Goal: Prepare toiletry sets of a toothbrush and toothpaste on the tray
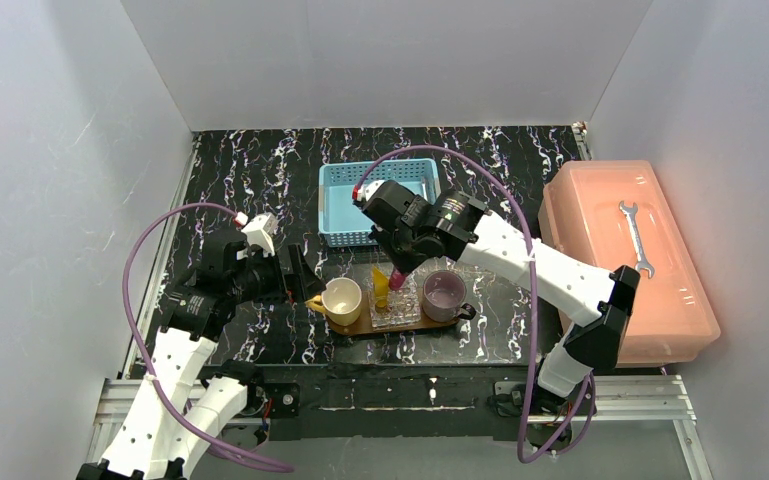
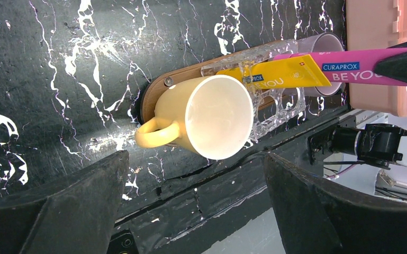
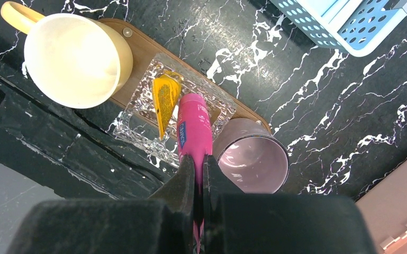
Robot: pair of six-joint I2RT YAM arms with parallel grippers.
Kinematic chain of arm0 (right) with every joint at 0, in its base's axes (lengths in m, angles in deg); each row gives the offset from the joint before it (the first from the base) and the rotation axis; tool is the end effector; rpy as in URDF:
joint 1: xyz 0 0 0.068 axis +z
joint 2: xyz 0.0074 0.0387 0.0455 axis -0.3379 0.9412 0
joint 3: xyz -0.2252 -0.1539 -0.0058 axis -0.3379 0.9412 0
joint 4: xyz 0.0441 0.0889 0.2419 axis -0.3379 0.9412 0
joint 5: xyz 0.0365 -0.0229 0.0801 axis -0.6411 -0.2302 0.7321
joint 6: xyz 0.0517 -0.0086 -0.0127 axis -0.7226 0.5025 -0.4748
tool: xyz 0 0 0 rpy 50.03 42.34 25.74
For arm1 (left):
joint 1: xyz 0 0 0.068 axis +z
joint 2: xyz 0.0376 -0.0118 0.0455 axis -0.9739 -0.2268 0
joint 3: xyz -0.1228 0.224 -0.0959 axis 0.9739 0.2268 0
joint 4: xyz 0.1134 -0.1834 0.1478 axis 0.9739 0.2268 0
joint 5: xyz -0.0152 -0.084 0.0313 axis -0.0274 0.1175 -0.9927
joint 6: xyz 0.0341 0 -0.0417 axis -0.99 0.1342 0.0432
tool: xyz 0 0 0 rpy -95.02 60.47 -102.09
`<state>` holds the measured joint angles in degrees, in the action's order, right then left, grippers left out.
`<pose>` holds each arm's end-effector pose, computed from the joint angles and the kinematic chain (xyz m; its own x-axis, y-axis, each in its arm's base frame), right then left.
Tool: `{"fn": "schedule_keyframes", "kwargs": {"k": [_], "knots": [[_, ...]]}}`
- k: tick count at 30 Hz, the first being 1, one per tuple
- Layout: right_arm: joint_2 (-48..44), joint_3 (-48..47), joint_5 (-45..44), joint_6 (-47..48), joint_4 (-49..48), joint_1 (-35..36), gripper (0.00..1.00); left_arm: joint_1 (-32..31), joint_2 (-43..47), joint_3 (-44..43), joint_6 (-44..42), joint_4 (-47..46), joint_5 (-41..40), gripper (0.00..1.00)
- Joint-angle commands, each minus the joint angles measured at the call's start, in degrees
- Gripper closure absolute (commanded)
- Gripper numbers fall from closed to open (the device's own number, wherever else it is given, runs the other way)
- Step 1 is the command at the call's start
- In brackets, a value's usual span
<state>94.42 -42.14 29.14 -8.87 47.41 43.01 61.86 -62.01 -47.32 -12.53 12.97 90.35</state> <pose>0.1597 0.2879 0.3781 -0.5741 -0.5656 -0.5920 -0.6518 0.7533 -0.0875 0.1351 -0.0495 0.3161 -0.7138 -0.1912 -0.6738 0.2695 0.8130 -0.5162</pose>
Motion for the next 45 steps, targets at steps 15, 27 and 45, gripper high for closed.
{"fn": "schedule_keyframes", "kwargs": {"k": [15, 27, 45], "knots": [[1.72, 3.02, 0.29, 1.11, -4.00, 0.42, 0.99, 0.02, 0.11, 0.77, -0.70, -0.54, -0.50, 0.02], [3.09, 5.61, -0.19, 2.21, -5.33, 0.34, 0.99, 0.04, -0.24, 0.81, -0.62, -0.54, -0.32, 0.02], [4.59, 8.71, 0.80, 2.82, -7.46, -0.70, 0.99, 0.00, -0.86, 0.77, -0.79, -0.62, 0.03, 0.02]]}}
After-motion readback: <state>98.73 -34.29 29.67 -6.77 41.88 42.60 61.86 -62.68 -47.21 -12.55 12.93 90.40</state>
